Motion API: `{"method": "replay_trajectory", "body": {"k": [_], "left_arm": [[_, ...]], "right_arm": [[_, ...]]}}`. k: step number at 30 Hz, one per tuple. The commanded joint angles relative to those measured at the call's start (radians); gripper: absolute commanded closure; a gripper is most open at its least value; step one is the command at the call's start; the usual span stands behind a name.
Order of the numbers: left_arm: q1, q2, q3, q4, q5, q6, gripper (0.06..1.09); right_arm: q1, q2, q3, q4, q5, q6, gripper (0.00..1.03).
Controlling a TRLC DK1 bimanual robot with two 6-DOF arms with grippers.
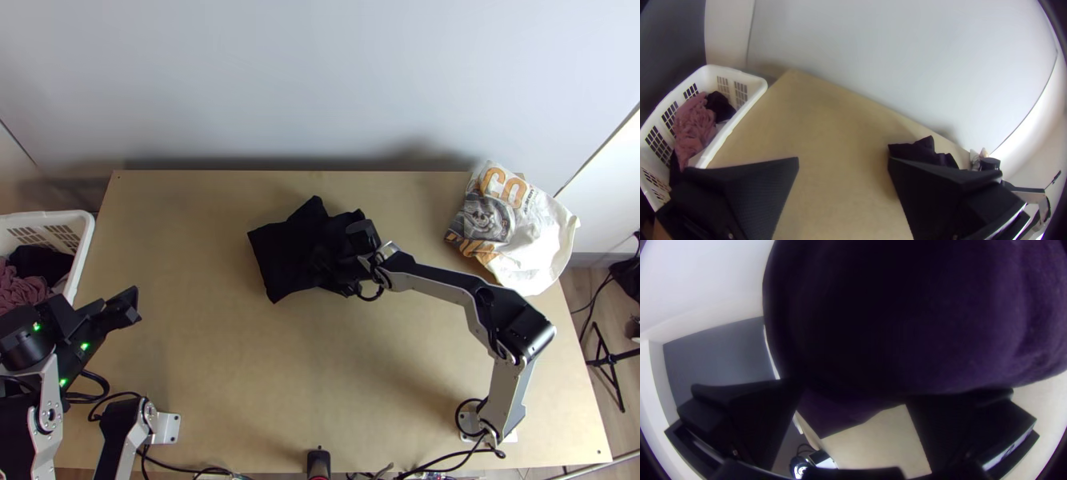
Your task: Fold the t-shirt
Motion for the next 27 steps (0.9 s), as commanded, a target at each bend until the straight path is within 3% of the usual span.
{"method": "replay_trajectory", "body": {"k": [1,11,13,14,16,19,27], "left_arm": [[0.002,-0.002,0.016,-0.010,-0.038,0.022,0.11],[0.000,0.008,-0.006,0.024,-0.038,0.012,0.11],[-0.001,0.011,-0.014,0.027,-0.035,0.009,0.11],[-0.003,0.012,-0.017,0.027,-0.033,0.002,0.11],[-0.015,0.015,-0.017,0.016,-0.030,-0.007,0.11],[-0.023,0.015,-0.017,0.001,-0.032,-0.005,0.11],[-0.015,-0.005,-0.037,-0.025,-0.040,0.001,0.11]], "right_arm": [[0.010,0.034,-0.001,0.112,0.002,0.051,0.05],[0.000,0.082,0.070,0.241,0.056,0.114,0.07],[0.006,0.098,0.107,0.223,0.076,0.080,0.28],[0.006,0.106,0.122,0.217,0.091,0.048,0.46],[0.000,0.124,0.153,0.217,0.103,-0.003,0.93],[-0.010,0.135,0.187,0.177,0.103,-0.098,1.00],[-0.040,0.062,0.157,0.109,0.102,-0.200,1.00]]}}
